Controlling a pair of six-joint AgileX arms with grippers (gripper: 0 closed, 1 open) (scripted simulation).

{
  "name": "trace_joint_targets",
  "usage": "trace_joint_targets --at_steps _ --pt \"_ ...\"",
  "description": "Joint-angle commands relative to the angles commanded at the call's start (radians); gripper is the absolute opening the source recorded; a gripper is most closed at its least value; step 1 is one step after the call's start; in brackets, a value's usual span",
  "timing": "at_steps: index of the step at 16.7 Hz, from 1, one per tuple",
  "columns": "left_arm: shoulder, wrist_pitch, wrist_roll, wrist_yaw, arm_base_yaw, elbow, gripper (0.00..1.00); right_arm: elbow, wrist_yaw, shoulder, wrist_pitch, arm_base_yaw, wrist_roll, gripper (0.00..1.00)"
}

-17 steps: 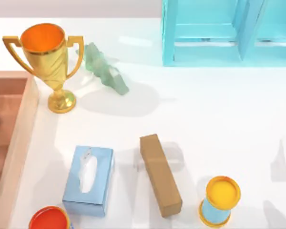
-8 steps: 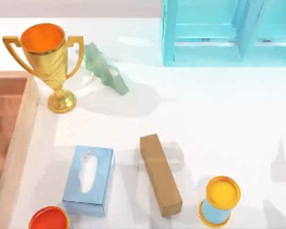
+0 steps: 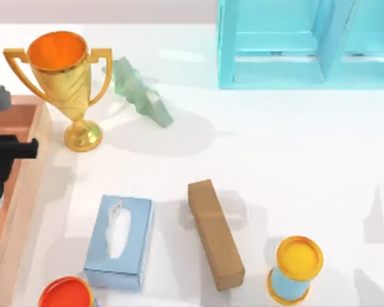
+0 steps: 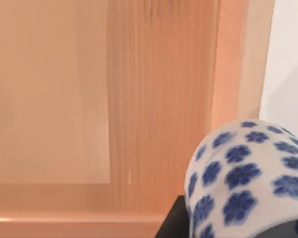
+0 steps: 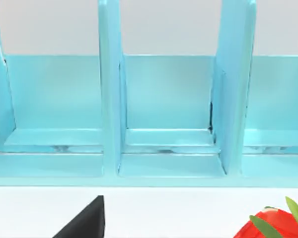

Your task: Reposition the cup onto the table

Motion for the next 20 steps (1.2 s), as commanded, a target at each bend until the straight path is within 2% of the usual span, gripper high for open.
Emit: trace_joint_targets --at_steps 7,10,13,20 --pt "0.000 -0.013 -0.030 -0.001 -0.027 0.014 0.00 0.000 0.000 0.000 0.000 0.000 0.000 1.00" --pt "0.024 -0.028 -0.127 -0.002 -0.124 0.053 0.00 0.000 0.000 0.000 0.000 0.000 0.000 1.00" --pt "0.056 -0.041 -0.320 -0.002 -0.313 0.100 0.00 0.000 0.000 0.000 0.000 0.000 0.000 1.00" --pt "0.137 -0.045 -0.904 0.006 -0.904 0.173 0.00 0.000 0.000 0.000 0.000 0.000 0.000 1.00"
